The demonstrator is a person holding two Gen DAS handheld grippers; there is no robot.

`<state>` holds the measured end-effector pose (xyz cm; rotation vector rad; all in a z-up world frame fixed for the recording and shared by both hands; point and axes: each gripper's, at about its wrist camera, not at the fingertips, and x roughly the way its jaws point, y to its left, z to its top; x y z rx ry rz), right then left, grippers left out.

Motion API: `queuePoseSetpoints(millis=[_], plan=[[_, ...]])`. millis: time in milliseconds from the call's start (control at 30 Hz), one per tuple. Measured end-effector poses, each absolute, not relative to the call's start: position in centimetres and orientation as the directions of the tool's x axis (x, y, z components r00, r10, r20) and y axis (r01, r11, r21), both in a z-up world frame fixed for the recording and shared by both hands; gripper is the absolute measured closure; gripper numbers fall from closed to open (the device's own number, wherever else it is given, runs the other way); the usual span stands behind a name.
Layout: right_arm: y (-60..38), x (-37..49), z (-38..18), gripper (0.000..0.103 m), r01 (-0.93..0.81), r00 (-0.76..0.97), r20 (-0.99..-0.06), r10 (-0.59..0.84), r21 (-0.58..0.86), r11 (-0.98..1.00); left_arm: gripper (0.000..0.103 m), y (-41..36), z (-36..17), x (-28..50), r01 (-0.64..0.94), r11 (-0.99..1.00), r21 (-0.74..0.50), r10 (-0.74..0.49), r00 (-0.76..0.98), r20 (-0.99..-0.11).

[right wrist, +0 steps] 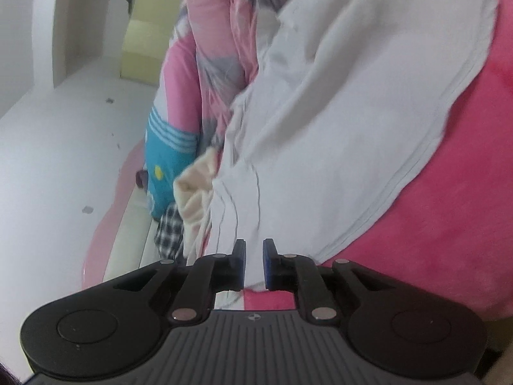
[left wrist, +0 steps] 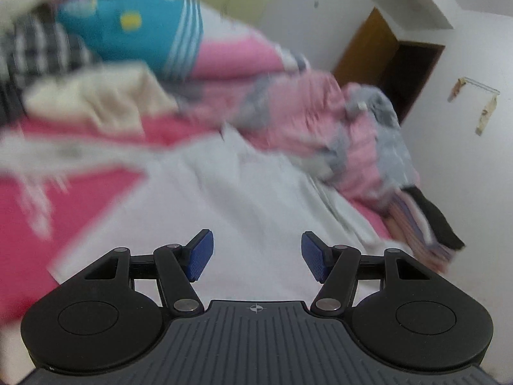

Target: Fold clothes

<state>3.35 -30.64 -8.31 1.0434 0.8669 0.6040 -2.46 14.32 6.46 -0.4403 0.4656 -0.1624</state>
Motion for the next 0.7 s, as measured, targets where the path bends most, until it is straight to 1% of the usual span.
queuePoseSetpoints(millis=[67, 133, 167, 200, 233, 267, 333, 400, 500, 633, 700], plan=[[-29.6, 3.7, -8.9, 0.087, -0.013, 0.506, -0.343, 0.791, 0.915, 0.404, 0.042, 15.4, 8.2, -2.8, 0.018, 0.924, -0.382, -0.179, 0.903, -0.391], [-29.1, 3.5, -9.1, 0.086, -0.005, 0.482, -0.342, 0.807, 0.92, 0.393, 0.042, 16.2, 9.2, -3.4, -0.063, 0.963, -0.263, -0.054, 0.909, -0.414], [-29.2, 3.3, -9.0, 0.083, -0.006, 0.474, -0.343, 0.811, 0.92, 0.392, 0.042, 16.3, 9.7, -3.6, -0.118, 0.977, -0.177, 0.034, 0.908, -0.418], [-29.5, 2.9, -8.8, 0.075, -0.007, 0.47, -0.347, 0.812, 0.918, 0.396, 0.042, 16.5, 10.2, -4.0, -0.179, 0.981, -0.071, 0.136, 0.907, -0.399], [-30.0, 2.5, -8.5, 0.064, -0.009, 0.472, -0.353, 0.808, 0.914, 0.405, 0.042, 16.6, 10.6, -4.3, -0.221, 0.975, 0.003, 0.206, 0.903, -0.376], [-30.5, 2.0, -8.2, 0.061, -0.012, 0.479, -0.36, 0.801, 0.909, 0.416, 0.042, 16.9, 10.7, -4.4, -0.256, 0.965, 0.049, 0.256, 0.897, -0.361], [-31.9, 1.1, -7.9, 0.06, 0.011, 0.513, -0.379, 0.77, 0.9, 0.436, 0.042, 17.3, 11.0, -4.6, -0.322, 0.937, 0.134, 0.349, 0.878, -0.328], [-33.4, 0.2, -7.8, 0.06, 0.053, 0.554, -0.403, 0.728, 0.89, 0.453, 0.042, 17.7, 10.1, -4.0, -0.317, 0.944, 0.098, 0.33, 0.868, -0.371], [-34.9, -0.5, -8.2, 0.061, 0.141, 0.632, -0.441, 0.637, 0.874, 0.465, 0.042, 16.3, 6.4, -2.1, -0.237, 0.971, 0.042, 0.228, 0.85, -0.475], [-35.7, -0.6, -8.0, 0.062, 0.209, 0.733, -0.461, 0.501, 0.853, 0.478, 0.042, 12.6, 0.5, -0.4, -0.11, 0.993, 0.039, 0.113, 0.817, -0.566], [-35.7, -0.1, -8.4, 0.061, 0.227, 0.754, -0.448, 0.481, 0.864, 0.45, 0.042, 11.3, -1.6, 0.0, -0.081, 0.995, 0.05, 0.095, 0.807, -0.582]])
